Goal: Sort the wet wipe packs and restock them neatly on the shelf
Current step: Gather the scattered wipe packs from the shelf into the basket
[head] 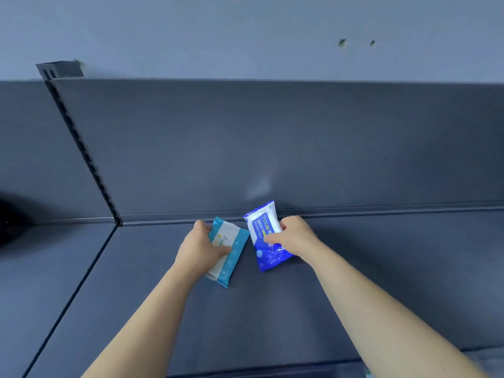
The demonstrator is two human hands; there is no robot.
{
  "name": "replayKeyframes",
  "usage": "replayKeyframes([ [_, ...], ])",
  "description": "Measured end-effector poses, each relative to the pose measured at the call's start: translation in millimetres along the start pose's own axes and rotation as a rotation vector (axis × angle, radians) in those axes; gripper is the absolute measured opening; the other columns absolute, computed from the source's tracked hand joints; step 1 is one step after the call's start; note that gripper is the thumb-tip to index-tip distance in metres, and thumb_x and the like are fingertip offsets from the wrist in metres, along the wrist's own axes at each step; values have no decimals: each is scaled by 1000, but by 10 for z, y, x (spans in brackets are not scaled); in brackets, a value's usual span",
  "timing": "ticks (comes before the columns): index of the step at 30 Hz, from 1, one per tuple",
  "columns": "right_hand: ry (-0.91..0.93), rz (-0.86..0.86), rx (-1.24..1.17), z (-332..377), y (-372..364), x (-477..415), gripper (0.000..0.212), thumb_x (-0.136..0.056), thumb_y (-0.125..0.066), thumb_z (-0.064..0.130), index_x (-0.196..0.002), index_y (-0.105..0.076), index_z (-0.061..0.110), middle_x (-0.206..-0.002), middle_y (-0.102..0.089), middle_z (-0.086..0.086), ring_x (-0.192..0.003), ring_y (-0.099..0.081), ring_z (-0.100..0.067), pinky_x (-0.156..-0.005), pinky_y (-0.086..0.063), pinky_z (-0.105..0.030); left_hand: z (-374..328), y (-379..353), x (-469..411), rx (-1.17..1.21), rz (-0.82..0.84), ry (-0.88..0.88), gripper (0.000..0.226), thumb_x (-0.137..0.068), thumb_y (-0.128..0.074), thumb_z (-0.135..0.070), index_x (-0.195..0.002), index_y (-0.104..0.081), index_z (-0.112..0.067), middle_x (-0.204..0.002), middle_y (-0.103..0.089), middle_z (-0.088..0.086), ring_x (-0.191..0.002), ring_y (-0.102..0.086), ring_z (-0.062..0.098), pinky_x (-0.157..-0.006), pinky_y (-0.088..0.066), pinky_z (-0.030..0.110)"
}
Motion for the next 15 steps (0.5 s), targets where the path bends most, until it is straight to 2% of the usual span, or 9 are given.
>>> replayKeyframes([
  [4,-37,-204,-27,-101,343,419,41,-78,-68,21,-60,-32,16,-56,-39,3,-47,-33,-13,-46,-24,-25,-330,-60,3,132,47,-158,38,-86,-64,-19,-118,-43,-16,-106,-57,-4,-88,-55,18,-69,-43,31],
  [10,-177,-578,-175,-698,912,1639,29,-84,-64,20,-69,-41,11,-64,-45,0,-56,-39,-17,-51,-30,-27,-1041,-519,572,230,251,-431,41,-88,-65,-17,-123,-44,-16,-107,-54,-10,-90,-53,13,-61,-39,21],
  [13,-276,-775,-186,-1039,1151,2522,31,-84,-64,19,-66,-41,12,-59,-42,2,-52,-37,-14,-49,-29,-27,-1407,-910,1194,242,407,-551,40,-89,-65,-19,-122,-43,-17,-106,-51,-11,-90,-52,12,-69,-40,24],
  [15,-351,-887,-198,-1276,1246,3141,28,-84,-65,19,-66,-45,12,-60,-46,2,-54,-41,-15,-50,-31,-27,-1606,-1187,1709,242,526,-642,37,-88,-64,-18,-120,-45,-16,-104,-53,-10,-88,-53,13,-71,-38,25],
])
Point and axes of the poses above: each hand's wrist, its own x-axis away from the middle knuckle, its own y-axis out of the back of the hand, z = x × y, the point moved 9 cm from there along -x, towards the middle knuckle
